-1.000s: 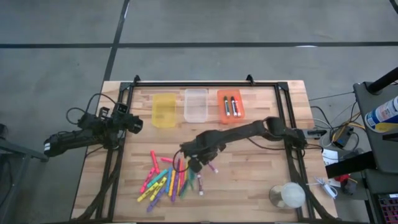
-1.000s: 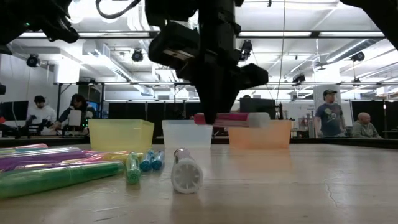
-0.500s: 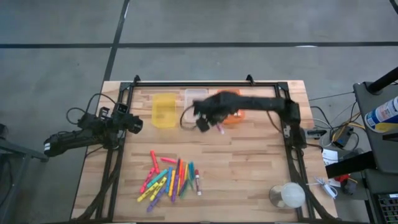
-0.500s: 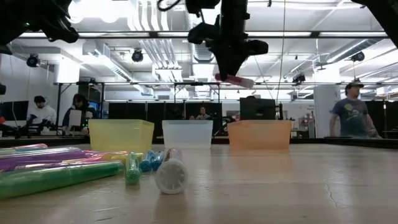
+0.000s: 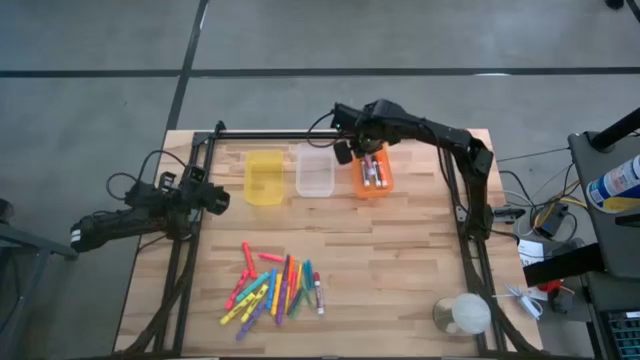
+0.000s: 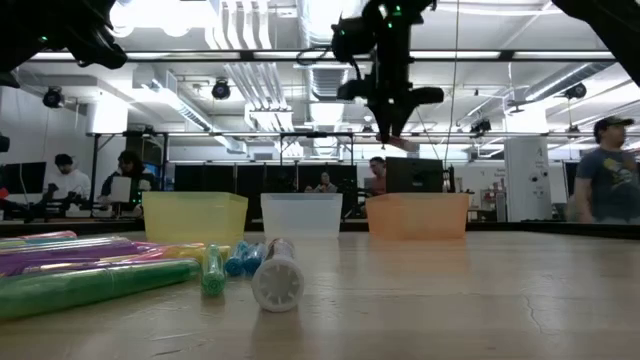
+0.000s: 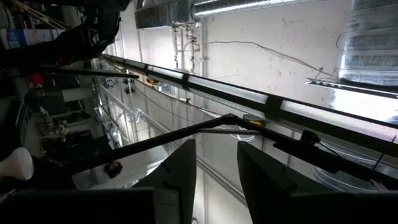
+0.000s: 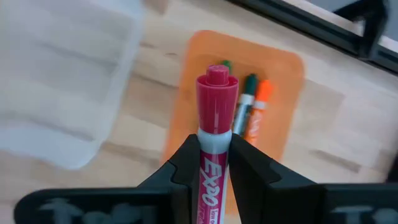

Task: Pick & Place Markers
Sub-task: Put the pink marker pen into the orange bin, then put the red marker pen into the orange bin

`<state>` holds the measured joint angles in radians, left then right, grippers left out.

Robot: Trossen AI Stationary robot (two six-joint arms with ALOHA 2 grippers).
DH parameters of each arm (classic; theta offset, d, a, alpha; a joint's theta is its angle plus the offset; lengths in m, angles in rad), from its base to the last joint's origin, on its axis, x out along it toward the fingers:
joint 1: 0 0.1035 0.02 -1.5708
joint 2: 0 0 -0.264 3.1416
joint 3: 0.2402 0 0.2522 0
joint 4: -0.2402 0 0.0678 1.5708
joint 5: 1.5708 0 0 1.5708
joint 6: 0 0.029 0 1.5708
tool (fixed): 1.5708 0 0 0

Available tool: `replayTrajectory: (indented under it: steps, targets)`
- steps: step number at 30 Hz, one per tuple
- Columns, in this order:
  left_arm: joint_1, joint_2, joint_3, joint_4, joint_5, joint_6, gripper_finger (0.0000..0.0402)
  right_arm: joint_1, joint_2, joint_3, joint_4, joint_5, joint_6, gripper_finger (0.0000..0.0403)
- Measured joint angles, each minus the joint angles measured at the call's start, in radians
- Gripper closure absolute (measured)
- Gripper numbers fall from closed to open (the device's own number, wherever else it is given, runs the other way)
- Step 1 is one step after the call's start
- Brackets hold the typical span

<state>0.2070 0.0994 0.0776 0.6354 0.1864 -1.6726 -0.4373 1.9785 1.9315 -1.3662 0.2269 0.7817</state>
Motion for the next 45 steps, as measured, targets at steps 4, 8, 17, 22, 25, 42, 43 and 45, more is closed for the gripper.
replayTrajectory:
  steps: [4, 8, 17, 22, 25, 42, 43, 45]
  targets:
    - [0.000, 0.000, 0.000, 0.000, 0.000, 0.000, 0.0290, -0.053, 0.001, -0.070, 0.030, -0.038, -0.014, 0.0342]
    - [0.000, 0.000, 0.000, 0.000, 0.000, 0.000, 0.0290, -0.081, 0.001, -0.162, 0.086, -0.108, -0.024, 0.0342]
    - [0.000, 0.000, 0.000, 0.000, -0.004, 0.000, 0.0290, -0.090, 0.001, -0.284, 0.153, -0.135, -0.027, 0.0342]
    - [0.000, 0.000, 0.000, 0.000, -0.004, 0.001, 0.0290, -0.092, 0.001, -0.313, 0.179, -0.160, -0.030, 0.0334]
    - [0.000, 0.000, 0.000, 0.000, -0.004, 0.000, 0.0290, -0.096, 0.001, -0.332, 0.179, -0.160, -0.030, 0.0324]
    - [0.000, 0.000, 0.000, 0.000, -0.004, -0.010, 0.0290, -0.063, -0.048, -0.242, 0.188, -0.202, -0.040, 0.0264]
    - [0.000, 0.000, 0.000, 0.000, -0.004, -0.009, 0.0290, -0.053, -0.055, -0.229, 0.187, -0.205, -0.040, 0.0264]
    - [0.000, 0.000, 0.000, 0.000, -0.004, -0.009, 0.0290, -0.030, -0.073, -0.208, 0.188, -0.221, -0.032, 0.0265]
